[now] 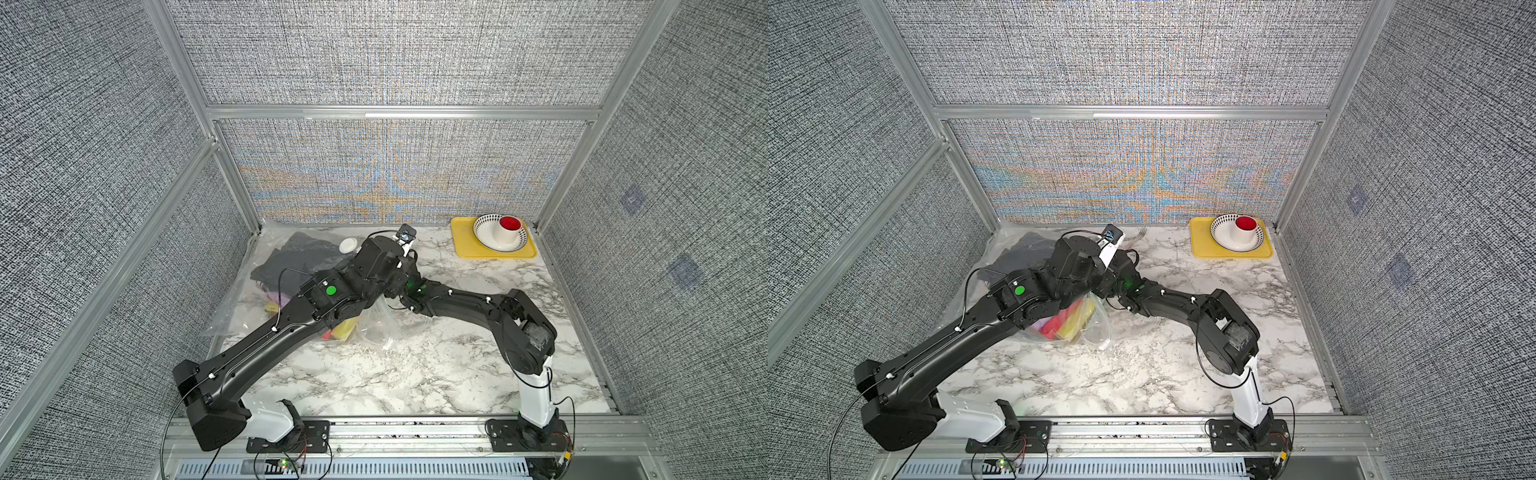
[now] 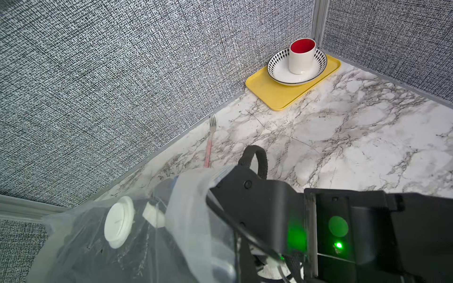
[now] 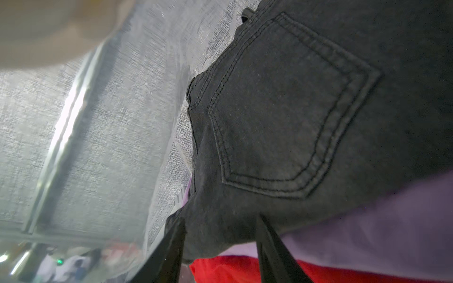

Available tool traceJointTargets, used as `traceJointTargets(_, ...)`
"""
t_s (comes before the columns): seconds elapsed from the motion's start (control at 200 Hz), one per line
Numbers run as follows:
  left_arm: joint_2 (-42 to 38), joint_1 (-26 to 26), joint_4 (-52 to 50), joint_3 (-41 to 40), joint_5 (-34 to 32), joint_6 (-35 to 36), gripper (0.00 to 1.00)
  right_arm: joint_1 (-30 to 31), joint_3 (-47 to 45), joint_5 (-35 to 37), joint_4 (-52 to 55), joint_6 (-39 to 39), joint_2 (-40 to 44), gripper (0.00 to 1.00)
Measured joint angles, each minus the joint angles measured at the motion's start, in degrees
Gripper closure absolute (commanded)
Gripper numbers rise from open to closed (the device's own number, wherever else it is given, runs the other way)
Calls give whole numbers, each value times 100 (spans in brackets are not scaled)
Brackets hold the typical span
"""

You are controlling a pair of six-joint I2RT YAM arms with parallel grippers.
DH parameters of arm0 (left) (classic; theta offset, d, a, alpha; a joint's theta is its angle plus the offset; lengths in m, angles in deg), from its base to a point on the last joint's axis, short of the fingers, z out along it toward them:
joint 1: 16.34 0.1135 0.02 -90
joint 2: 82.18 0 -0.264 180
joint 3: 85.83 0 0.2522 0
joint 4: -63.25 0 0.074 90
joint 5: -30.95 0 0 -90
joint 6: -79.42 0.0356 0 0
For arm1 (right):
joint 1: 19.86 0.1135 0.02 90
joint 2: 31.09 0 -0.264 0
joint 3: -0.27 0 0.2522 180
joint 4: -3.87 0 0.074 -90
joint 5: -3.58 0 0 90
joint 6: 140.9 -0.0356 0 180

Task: Take the trousers out of the vacuum bag
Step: Take out the trousers from the vacuum bag.

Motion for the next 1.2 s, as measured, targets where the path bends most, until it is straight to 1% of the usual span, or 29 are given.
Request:
traceJointTargets(0.18, -35, 0, -7, -11, -9, 24, 100, 0, 136, 55, 205, -81, -90, 48)
traceJointTargets(0.275, -70, 0, -9, -46, -15, 37, 100, 0, 168, 98, 304, -127, -133, 45)
traceJointTargets(0.821, -129, -9, 87, -205, 26, 57, 100, -4, -229, 286, 308, -546, -79, 43)
traceJointTargets(0.951, -129, -11, 136, -229, 24, 55, 100, -17, -195, 275, 273, -592, -111, 42)
traceJointTargets(1.056, -129, -9, 179, -264, 4, 55, 100, -55, 20, 245, 219, -664, -267, 42)
traceJointTargets(1.146, -140, -9, 214, -308, -33, 52, 100, -85, 267, 229, 199, -693, -422, 45)
traceJointTargets(1.201, -162, -7, 238, -334, -48, 44, 100, -90, 387, 219, 205, -697, -490, 52)
